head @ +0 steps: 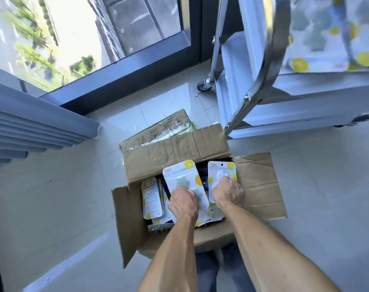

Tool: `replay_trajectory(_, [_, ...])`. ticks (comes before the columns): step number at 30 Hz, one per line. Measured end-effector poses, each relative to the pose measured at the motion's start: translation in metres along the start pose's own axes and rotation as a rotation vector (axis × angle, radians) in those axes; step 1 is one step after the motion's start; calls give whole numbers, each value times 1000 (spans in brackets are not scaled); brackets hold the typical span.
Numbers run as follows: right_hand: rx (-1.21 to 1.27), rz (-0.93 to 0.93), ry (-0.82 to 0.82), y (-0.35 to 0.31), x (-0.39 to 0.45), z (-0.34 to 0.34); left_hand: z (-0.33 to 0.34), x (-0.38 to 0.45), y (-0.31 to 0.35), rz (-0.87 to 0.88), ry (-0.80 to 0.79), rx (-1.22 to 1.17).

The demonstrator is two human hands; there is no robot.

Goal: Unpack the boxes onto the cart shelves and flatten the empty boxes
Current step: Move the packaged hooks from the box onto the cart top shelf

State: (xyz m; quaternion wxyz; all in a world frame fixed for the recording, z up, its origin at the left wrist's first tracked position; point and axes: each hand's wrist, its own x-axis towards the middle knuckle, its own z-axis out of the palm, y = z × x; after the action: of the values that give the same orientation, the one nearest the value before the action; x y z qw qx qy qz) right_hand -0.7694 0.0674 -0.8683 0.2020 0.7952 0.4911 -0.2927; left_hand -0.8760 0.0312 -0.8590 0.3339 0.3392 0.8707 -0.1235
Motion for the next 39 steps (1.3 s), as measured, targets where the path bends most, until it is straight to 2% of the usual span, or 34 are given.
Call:
replay_trajectory(4, [38,-71,57,26,-59,-98,-81,-76,27,148,-16,86])
replay_trajectory(8, [72,-54,83,73,-116,-199,-153,-172,65,273,-7,118])
replay_trajectory(11, [101,-53,174,106,-134,-268,-195,-231,107,405,28,84])
replay_trajectory(16, [139,-50,264,165,-138,-370,-235,-313,191,514,105,62])
replay_trajectory(20, [165,-69,318,225,-103,-430,-231,-348,274,550,167,52])
replay_trajectory(29, [104,-54,314,365,0,-509,-165,-399,436,439,137,50])
replay_trajectory(34, [97,-75,272,392,51,-539,-148,-400,496,392,119,77])
replay_trajectory(39, [79,-85,286,390,99,-557,-141,-371,541,396,127,98])
